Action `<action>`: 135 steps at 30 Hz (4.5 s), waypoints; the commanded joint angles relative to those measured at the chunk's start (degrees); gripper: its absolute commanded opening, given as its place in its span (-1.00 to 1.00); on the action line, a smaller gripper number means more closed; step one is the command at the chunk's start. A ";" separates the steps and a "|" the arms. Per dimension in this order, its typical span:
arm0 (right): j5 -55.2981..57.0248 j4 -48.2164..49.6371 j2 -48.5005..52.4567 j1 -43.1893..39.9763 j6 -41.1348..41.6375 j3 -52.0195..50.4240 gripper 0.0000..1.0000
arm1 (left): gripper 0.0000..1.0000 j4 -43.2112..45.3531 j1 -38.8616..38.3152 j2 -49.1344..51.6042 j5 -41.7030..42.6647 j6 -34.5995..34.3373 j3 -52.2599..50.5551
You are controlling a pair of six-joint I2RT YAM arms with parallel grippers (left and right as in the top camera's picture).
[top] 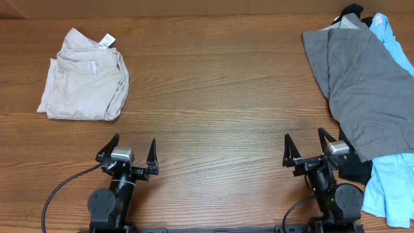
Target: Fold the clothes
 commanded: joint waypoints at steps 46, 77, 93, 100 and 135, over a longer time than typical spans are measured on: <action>0.37 0.24 -0.68 -0.11 0.00 -0.59 1.00 | 1.00 -0.02 0.35 -0.59 -1.25 0.90 -0.35; 1.66 -8.20 -0.68 -0.11 -0.02 12.26 1.00 | 1.00 -8.13 0.35 4.02 -1.16 -0.52 13.07; 1.64 -33.75 24.30 -0.11 2.01 43.08 1.00 | 1.00 -31.26 0.24 45.05 6.80 0.20 56.87; -2.27 -47.23 47.50 -0.11 3.26 59.41 1.00 | 0.99 -42.71 0.24 56.43 6.88 2.19 67.78; 12.33 -24.92 100.04 -12.57 9.53 69.29 0.57 | 0.98 -44.30 -0.52 78.60 13.77 8.41 67.78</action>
